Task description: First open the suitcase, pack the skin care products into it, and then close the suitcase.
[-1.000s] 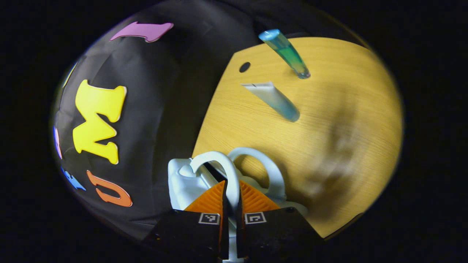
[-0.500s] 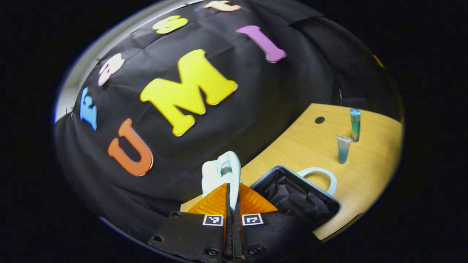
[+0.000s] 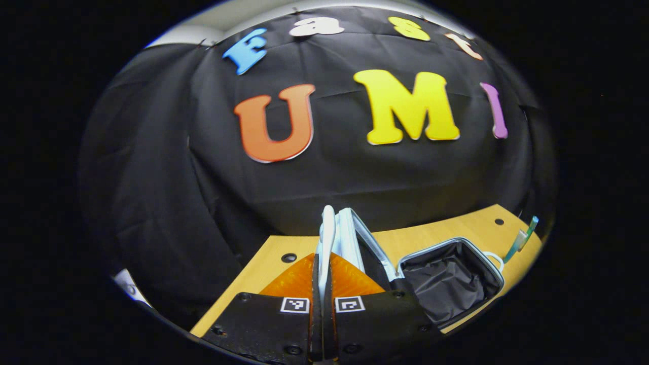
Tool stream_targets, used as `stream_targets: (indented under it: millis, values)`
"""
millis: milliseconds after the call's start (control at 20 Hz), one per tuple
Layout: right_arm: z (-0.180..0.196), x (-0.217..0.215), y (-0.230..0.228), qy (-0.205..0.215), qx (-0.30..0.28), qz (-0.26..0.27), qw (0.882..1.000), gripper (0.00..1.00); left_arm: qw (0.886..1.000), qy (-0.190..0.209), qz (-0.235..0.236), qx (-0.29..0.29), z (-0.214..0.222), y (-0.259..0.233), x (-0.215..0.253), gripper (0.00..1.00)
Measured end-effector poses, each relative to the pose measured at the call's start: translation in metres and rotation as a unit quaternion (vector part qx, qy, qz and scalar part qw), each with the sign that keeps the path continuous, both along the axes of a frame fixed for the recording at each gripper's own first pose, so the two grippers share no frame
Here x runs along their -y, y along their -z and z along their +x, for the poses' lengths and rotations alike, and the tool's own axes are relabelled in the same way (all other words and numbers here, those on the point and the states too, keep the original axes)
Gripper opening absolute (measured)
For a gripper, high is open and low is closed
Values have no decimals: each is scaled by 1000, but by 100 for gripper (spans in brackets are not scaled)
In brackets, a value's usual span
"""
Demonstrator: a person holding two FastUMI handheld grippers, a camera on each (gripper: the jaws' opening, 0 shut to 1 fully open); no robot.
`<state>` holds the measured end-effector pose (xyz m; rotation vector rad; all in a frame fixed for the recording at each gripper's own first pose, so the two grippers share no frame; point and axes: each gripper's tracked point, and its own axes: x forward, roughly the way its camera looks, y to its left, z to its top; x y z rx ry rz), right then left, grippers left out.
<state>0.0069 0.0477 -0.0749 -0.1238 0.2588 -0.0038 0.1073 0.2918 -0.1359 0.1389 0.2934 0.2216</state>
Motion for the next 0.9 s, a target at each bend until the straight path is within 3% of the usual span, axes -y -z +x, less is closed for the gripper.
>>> stream_targets:
  millis: [250,450,600,750,900]
  values:
    - [0,-21,14,-10,-24,-27,999,80,994,-60,-93,-25,-1,60,-19,5]
    - [-4,-25,27,5,-49,-20,999,80,978,-90,-173,-75,-3,122,-12,8]
    - [-7,-30,41,13,-72,-14,997,80,967,-100,-223,-76,-4,148,-18,8]
    - [-6,-34,39,6,-67,-19,998,80,965,-100,-226,-88,-7,166,-24,13]
    - [-3,-35,44,2,-70,-15,997,80,974,-102,-176,-99,-9,168,-36,25]
